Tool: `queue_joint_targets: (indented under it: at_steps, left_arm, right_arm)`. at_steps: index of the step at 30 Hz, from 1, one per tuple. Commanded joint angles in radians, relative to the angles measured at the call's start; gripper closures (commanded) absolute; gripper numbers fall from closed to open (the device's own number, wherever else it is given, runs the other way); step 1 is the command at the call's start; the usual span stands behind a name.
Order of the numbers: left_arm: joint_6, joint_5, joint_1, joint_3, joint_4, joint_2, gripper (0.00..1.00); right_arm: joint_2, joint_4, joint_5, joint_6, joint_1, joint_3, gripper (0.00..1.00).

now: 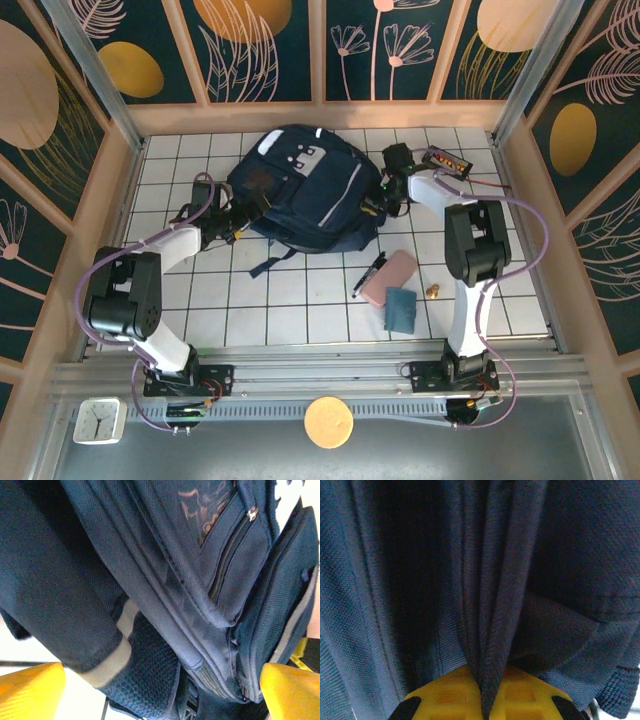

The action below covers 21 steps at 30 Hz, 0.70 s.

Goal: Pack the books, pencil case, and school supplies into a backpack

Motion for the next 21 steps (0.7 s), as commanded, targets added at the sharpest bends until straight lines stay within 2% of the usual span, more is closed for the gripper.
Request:
queue_joint_targets:
  at_steps: [1,3,4,5,6,7,8,11,14,19,21]
  left_arm:
    - [-0.071,0.024,0.034,-0.034,0.155,0.023,0.01]
    - [-0.081,0.032,0.042,-0.034,0.17,0.051,0.01]
    - [-0.083,0.032,0.042,-0.031,0.175,0.067,0.01]
    - [-0.091,0.035,0.042,-0.031,0.188,0.078,0.01]
    - [-0.104,0.037,0.042,-0.031,0.208,0.093,0.01]
    - [-0.123,0.043,0.042,-0.032,0.236,0.118,0.01]
    - [-0.144,0.051,0.042,-0.03,0.267,0.134,0.01]
    - [-0.178,0.077,0.039,0.002,0.325,0.187,0.02]
    - [-0.162,0.077,0.028,0.044,0.306,0.221,0.09]
    - [-0.193,0.086,0.016,0.017,0.365,0.247,0.47]
    - [-0.214,0.104,0.007,0.0,0.399,0.254,0.57]
  right_arm:
    - [0.101,0.085,0.059,-0.064,-0.071,0.15,1.0]
    - [0.149,0.072,0.044,-0.076,-0.086,0.226,0.95]
    - [0.174,0.054,0.042,-0.084,-0.092,0.266,0.83]
    - [0.196,0.022,0.045,-0.092,-0.096,0.314,0.66]
    - [0.207,-0.003,0.049,-0.097,-0.098,0.344,0.54]
    - [0.204,-0.024,0.054,-0.101,-0.095,0.357,0.44]
    - [0.185,-0.035,0.064,-0.102,-0.091,0.349,0.39]
    - [0.061,-0.053,0.14,-0.095,-0.066,0.249,0.33]
    - [-0.11,-0.051,0.215,-0.055,-0.025,0.079,0.32]
    - [-0.339,-0.053,0.267,0.009,0.116,-0.142,0.33]
    - [-0.388,-0.055,0.267,0.043,0.188,-0.183,0.33]
